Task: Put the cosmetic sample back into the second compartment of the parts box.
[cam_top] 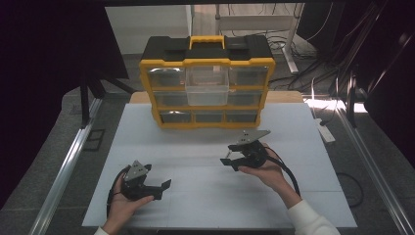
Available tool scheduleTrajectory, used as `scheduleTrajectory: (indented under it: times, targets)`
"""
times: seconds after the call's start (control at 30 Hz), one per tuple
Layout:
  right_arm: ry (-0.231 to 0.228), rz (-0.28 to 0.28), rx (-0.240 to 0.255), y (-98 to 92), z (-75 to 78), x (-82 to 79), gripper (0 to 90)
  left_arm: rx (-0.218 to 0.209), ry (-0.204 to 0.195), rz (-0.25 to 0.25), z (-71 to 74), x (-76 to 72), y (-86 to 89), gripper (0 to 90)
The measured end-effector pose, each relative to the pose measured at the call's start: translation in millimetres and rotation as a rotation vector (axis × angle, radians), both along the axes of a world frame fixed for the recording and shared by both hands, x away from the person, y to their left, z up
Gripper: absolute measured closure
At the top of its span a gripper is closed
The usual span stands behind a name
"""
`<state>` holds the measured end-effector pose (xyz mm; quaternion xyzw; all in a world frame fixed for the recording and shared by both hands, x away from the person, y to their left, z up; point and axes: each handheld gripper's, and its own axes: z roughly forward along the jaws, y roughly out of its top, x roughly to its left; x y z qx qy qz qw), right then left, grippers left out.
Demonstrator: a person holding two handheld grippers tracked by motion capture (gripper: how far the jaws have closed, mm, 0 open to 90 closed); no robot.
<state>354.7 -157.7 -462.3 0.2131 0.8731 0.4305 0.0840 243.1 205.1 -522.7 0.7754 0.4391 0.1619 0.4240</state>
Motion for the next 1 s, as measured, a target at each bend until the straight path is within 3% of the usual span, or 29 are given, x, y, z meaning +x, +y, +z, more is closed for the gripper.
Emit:
scheduleTrajectory:
  times: [0.3,1.0]
  targets:
    - [-0.031,-0.046,0.093,-6.4,13.3,-5.5,40.4,0.002,-0.001,-0.002,0.0,-0.1,-0.4,4.4]
    - [-0.076,-0.097,0.188,-16.1,36.4,-12.7,40.4,0.001,-0.001,-0.002,0.0,-0.1,-0.7,4.5]
